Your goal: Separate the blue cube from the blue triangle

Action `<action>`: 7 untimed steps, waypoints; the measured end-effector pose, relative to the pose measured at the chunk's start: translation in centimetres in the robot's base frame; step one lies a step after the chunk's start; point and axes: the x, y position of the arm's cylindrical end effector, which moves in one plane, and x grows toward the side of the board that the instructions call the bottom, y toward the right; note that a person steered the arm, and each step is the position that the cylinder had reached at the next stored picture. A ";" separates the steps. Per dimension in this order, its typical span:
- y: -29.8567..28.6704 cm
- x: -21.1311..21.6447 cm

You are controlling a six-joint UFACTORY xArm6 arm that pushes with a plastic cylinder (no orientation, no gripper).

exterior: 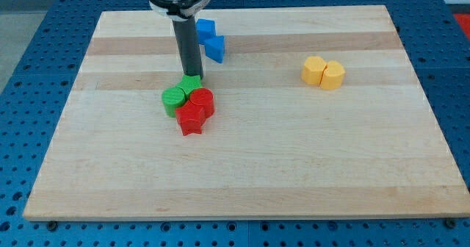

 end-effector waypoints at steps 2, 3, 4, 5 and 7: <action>-3.0 -4.5; -3.1 -8.2; -3.1 -11.4; -2.2 -12.4; 2.0 -12.0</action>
